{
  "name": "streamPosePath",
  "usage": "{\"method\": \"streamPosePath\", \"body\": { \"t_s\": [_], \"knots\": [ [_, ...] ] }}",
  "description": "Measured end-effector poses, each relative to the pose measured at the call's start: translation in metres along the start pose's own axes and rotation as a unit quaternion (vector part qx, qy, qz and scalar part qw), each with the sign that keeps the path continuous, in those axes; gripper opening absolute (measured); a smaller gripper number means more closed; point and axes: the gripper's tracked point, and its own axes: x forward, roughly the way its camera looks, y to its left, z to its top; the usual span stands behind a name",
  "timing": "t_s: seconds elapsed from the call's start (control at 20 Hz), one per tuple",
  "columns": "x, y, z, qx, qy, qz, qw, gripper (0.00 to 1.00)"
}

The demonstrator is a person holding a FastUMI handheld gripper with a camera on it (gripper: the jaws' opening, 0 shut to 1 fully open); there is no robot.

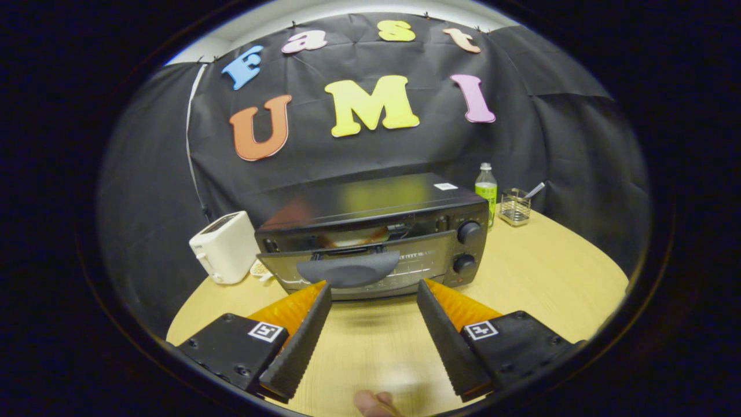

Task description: Open the toaster oven, put the food inside, and close the toaster oven door.

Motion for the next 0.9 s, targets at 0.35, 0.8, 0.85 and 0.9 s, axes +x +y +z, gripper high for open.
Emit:
{"method": "streamPosePath", "body": {
  "t_s": [0.35, 0.8, 0.85, 0.9],
  "knots": [
    [-0.078, -0.017, 0.059, -0.026, -0.067, 0.002, 0.997, 0.98],
    [-0.205, -0.009, 0.128, -0.054, -0.170, 0.015, 0.984, 0.98],
    [-0.218, -0.010, 0.132, -0.056, -0.174, 0.013, 0.983, 0.98],
    [-0.228, -0.012, 0.134, -0.057, -0.179, 0.010, 0.982, 0.98]
  ]
}}
